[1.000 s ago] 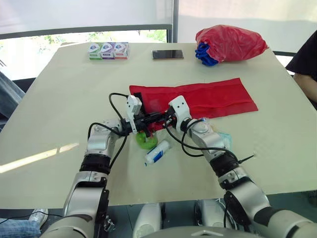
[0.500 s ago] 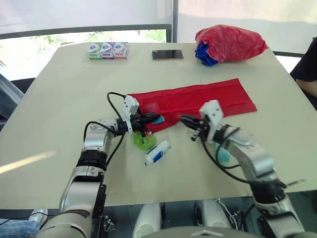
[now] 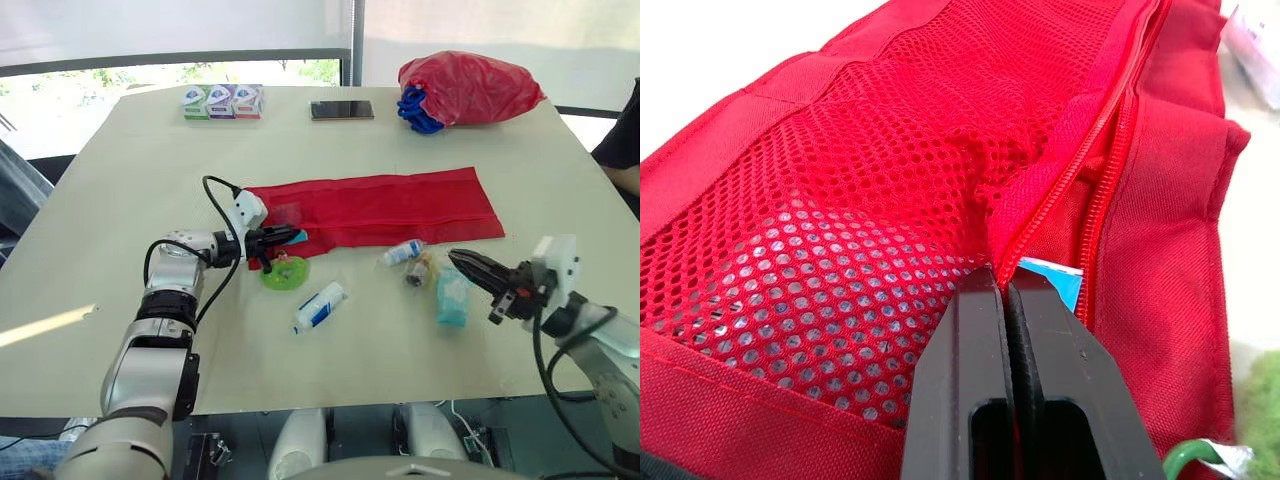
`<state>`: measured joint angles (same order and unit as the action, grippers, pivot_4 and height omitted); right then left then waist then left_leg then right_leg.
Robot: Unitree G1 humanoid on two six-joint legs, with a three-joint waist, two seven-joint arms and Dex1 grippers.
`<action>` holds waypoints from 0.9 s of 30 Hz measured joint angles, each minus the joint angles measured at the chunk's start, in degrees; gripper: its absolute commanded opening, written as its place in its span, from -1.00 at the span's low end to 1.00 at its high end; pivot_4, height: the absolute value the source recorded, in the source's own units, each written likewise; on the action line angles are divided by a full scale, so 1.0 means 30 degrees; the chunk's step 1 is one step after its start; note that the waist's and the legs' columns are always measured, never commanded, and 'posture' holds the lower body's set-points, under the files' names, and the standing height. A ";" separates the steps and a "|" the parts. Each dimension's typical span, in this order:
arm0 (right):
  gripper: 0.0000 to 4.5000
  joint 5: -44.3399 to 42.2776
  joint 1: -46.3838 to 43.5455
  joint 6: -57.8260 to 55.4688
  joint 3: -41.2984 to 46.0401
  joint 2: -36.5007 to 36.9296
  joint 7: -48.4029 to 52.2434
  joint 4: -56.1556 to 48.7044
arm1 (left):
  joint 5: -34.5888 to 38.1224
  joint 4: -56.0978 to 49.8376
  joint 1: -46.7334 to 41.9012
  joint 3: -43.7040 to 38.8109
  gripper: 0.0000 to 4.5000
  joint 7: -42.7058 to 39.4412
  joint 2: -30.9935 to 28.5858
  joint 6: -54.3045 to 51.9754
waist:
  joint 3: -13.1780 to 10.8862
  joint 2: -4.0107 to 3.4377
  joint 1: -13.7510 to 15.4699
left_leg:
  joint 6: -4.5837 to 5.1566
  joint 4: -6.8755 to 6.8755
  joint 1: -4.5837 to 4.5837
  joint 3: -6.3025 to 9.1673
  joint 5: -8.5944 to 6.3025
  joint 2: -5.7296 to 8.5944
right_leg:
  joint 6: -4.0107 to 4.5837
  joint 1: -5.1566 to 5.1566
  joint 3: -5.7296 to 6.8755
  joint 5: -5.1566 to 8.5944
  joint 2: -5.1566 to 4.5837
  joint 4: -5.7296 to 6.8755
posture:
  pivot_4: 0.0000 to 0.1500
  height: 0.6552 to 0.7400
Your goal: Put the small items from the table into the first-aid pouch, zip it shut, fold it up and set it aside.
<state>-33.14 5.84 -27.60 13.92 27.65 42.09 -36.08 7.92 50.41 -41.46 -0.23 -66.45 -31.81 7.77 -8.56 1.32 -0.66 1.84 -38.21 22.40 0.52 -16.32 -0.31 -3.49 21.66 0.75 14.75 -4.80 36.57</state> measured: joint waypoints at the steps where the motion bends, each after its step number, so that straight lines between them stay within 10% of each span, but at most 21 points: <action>1: -0.93 -0.0112 0.0051 0.0062 0.0046 0.0002 -0.0001 -0.0037 | -0.0043 0.0063 -0.0008 0.0012 -1.00 0.0060 0.0007 0.0136 | 0.0000 0.0000 -0.0006 | 0.0000 -0.0001 0.0000 0.0000 0.0000 -0.0001 | 0.0000 0.0000 -0.0001 0.0000 0.0000 0.0002 | 1.00 1.00; 10: -0.93 -0.0691 0.0910 0.1313 0.0188 0.0271 0.0077 -0.0361 | -0.0518 0.0025 0.0026 0.0099 -1.00 0.0501 0.0434 0.1229 | -0.0003 0.0005 0.0134 | 0.0004 -0.0022 0.0016 0.0005 -0.0002 0.0005 | -0.0001 -0.0003 0.0007 0.0000 -0.0008 -0.0001 | 1.00 1.00; 14: -0.36 -0.1151 0.1331 0.1540 0.0908 0.0905 0.0609 -0.0333 | -0.0544 0.0027 0.0048 0.0099 -1.00 0.0393 0.0268 0.1378 | -0.0001 0.0012 0.0109 | 0.0004 -0.0027 0.0014 0.0007 -0.0002 0.0004 | -0.0001 -0.0005 0.0007 0.0000 -0.0003 0.0003 | 1.00 1.00; 21: 0.97 -0.1942 0.2558 0.1799 0.2906 0.1553 0.0878 0.0062 | -0.0348 0.0021 0.0039 0.0079 0.20 -0.0262 -0.0314 0.1217 | -0.0004 0.0016 0.0118 | 0.0004 -0.0027 0.0016 0.0005 -0.0002 0.0003 | -0.0001 -0.0005 0.0008 0.0000 -0.0003 0.0005 | 1.00 1.00; 25: 1.00 -0.2402 0.3762 0.1836 0.3893 0.1814 0.1133 0.0001 | 0.0119 -0.0355 0.0042 0.0051 0.95 -0.1902 -0.1108 0.0553 | -0.0006 0.0017 0.0107 | 0.0004 -0.0030 0.0016 0.0003 -0.0002 -0.0001 | 0.0000 -0.0004 0.0006 0.0000 -0.0003 0.0007 | 1.00 1.00; 27: 1.00 -0.2814 0.4314 0.1811 0.4590 0.1970 0.1120 -0.0273 | 0.0459 -0.0854 0.0039 0.0025 0.99 -0.3161 -0.1823 0.0052 | -0.0005 0.0016 0.0090 | 0.0004 -0.0029 0.0013 0.0003 -0.0002 -0.0007 | 0.0000 -0.0006 0.0006 0.0001 -0.0002 0.0010 | 1.00 1.00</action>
<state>-41.58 18.78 -22.17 27.69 33.56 45.45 -36.90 9.30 47.85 -41.34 -0.16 -75.93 -37.28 7.93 -8.57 1.37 -0.39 1.85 -38.30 22.43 0.52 -16.33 -0.33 -3.49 21.64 0.77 14.75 -4.81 36.60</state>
